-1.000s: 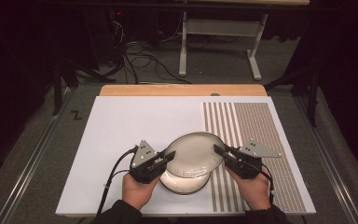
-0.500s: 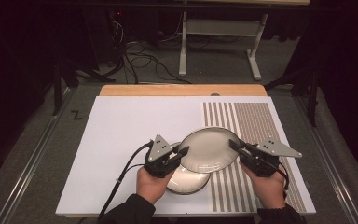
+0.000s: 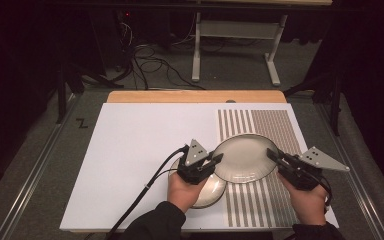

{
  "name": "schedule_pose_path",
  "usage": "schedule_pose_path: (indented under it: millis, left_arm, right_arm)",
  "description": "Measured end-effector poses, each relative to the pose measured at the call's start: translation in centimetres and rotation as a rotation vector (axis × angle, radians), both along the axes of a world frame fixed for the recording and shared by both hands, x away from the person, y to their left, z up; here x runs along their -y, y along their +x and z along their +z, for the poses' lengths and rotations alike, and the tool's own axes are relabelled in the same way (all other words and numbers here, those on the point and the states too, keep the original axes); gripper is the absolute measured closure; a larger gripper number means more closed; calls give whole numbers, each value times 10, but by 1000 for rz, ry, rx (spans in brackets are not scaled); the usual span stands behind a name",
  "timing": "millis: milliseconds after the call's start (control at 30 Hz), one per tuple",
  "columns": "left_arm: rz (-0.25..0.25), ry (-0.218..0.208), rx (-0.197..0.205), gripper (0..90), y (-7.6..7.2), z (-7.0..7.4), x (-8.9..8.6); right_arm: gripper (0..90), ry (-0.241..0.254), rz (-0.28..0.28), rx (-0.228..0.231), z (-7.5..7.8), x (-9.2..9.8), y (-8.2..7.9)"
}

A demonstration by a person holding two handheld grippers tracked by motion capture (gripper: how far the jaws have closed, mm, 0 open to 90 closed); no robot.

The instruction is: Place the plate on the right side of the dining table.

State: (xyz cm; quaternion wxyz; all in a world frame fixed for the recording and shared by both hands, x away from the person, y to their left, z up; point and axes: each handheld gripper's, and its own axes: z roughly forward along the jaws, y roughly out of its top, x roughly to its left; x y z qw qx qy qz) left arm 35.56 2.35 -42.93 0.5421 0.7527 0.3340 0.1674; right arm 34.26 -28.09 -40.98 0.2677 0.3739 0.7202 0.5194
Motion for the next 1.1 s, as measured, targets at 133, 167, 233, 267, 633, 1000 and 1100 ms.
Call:
schedule_pose_path:
  millis: [133, 167, 233, 267, 633, 1000, 1100]
  left_arm:
    - [-15, 12, -7, 792, 5, -3, 14]
    - [-18, 16, -9, 791, 7, -4, 17]
    - [-24, 22, -15, 792, 9, -6, 25]
    - [-26, 26, -18, 792, 10, -7, 29]
    - [-40, 94, -64, 784, 20, -22, 61]
    - [-45, 164, -109, 777, 24, -39, 77]
    - [-40, 170, -119, 774, 25, -42, 78]
  right_arm:
    - [814, -10, -20, -1, -2, 12, 0]
    - [814, -13, -28, -6, -2, 15, 0]
    - [814, -17, -38, -10, -4, 22, 0]
    - [814, -18, -45, -9, -5, 25, -1]
    - [814, -17, -100, -45, -25, 52, -1]
    - [814, -31, -123, -90, -46, 64, -1]
    - [815, -42, -122, -96, -50, 64, 0]
